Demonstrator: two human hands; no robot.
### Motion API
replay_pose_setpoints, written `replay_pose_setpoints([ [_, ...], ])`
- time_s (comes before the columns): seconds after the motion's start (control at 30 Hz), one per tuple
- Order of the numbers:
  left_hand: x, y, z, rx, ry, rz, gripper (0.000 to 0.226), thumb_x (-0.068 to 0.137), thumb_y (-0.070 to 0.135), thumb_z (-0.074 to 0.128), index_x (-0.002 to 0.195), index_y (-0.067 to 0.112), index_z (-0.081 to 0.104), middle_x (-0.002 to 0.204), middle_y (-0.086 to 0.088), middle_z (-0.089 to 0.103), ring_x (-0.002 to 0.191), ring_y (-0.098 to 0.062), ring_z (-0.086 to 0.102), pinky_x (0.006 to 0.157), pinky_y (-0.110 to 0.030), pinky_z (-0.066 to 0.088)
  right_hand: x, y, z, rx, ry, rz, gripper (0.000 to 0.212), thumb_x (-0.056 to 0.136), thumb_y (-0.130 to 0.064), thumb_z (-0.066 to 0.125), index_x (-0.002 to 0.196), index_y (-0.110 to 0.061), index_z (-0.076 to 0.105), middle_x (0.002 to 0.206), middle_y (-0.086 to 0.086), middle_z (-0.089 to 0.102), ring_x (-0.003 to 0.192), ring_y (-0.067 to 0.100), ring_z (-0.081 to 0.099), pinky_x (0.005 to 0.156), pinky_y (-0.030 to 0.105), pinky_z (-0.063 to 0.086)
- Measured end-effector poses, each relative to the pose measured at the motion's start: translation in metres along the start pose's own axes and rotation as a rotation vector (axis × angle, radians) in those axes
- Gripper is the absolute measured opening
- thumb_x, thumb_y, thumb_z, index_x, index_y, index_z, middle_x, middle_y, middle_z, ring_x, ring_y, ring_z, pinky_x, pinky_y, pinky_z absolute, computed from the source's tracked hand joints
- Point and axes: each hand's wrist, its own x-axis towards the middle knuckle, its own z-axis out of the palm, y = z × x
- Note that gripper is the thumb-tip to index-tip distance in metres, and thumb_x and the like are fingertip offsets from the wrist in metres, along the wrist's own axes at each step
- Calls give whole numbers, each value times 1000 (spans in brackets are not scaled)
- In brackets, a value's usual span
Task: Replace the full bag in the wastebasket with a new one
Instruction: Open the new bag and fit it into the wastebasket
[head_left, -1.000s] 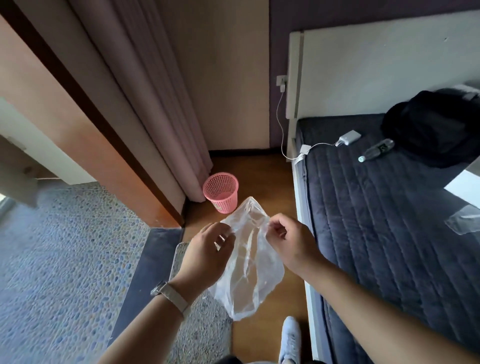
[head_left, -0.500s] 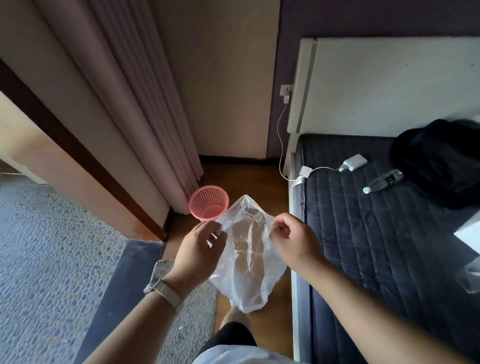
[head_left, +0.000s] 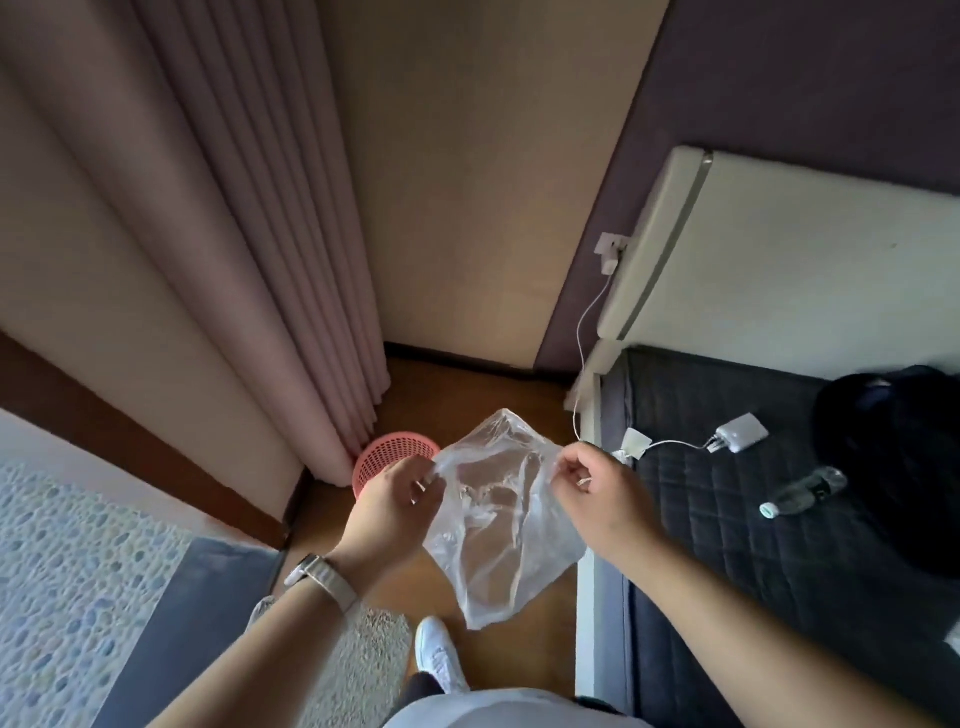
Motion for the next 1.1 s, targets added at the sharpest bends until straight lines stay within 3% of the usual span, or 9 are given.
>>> replay_pose_setpoints([
  [0.17, 38, -21, -21, -35, 67, -129, 13, 87, 21, 64, 80, 28, 56, 68, 10, 58, 64, -3, 54, 54, -11, 34, 61, -25, 21, 45, -116, -49, 2, 86, -6, 64, 86, -7, 63, 79, 4, 66, 71, 14, 59, 60, 14, 42],
  [0.27, 57, -37, -23, -53, 111, -244, 10, 87, 23, 64, 81, 29, 59, 70, 9, 60, 65, -10, 57, 55, -17, 38, 100, -32, 33, 30, -179, -92, 2, 86, -7, 64, 86, -9, 63, 78, 1, 66, 70, 12, 59, 59, 15, 43],
  [0.5, 92, -62, -14, -83, 191, -511, 7, 90, 24, 61, 92, 30, 59, 78, 10, 62, 70, -11, 59, 56, -17, 40, 198, -35, 76, 59, -427, -179, 8, 87, -5, 63, 86, -13, 63, 75, -12, 62, 68, -5, 57, 59, 3, 41],
  [0.57, 102, -63, -12, -64, 239, -585, 5, 90, 23, 60, 92, 28, 59, 76, 9, 61, 69, -14, 59, 57, -21, 41, 229, -35, 88, 73, -491, -233, 3, 87, -3, 63, 87, -6, 64, 76, -5, 64, 66, -3, 55, 59, 2, 40],
  [0.63, 114, -61, -9, -57, 309, -693, 2, 91, 23, 60, 92, 24, 62, 75, 4, 64, 69, -18, 60, 57, -25, 40, 259, -34, 98, 107, -578, -264, 2, 86, 2, 62, 86, 3, 64, 75, 6, 64, 65, 0, 53, 60, 3, 41],
  [0.73, 132, -50, -1, -88, 415, -834, 7, 92, 24, 60, 85, 24, 62, 72, 4, 65, 65, -17, 59, 54, -23, 39, 301, -28, 113, 119, -730, -303, 3, 87, 3, 62, 84, 1, 62, 73, 2, 60, 66, 4, 54, 61, 5, 42],
  [0.83, 157, -45, 6, -79, 468, -885, 4, 91, 24, 61, 88, 24, 63, 74, 4, 65, 67, -17, 60, 58, -25, 43, 339, -18, 133, 126, -853, -288, 4, 86, 3, 60, 83, 2, 59, 74, 9, 59, 67, 10, 51, 61, 10, 40],
  [0.93, 180, -49, 15, -93, 509, -922, 3, 90, 25, 63, 93, 25, 63, 77, 6, 65, 69, -17, 61, 64, -29, 46, 367, -8, 157, 144, -894, -263, 3, 85, 2, 59, 85, 0, 60, 80, 16, 64, 73, 14, 57, 67, 20, 45],
  [1.1, 213, -82, 37, -238, 524, -966, 4, 89, 24, 64, 88, 25, 61, 74, 12, 63, 67, -6, 59, 56, -20, 42, 389, 20, 204, 117, -941, -209, 2, 85, -1, 59, 85, -1, 61, 84, 13, 67, 80, 18, 60, 74, 27, 47],
])
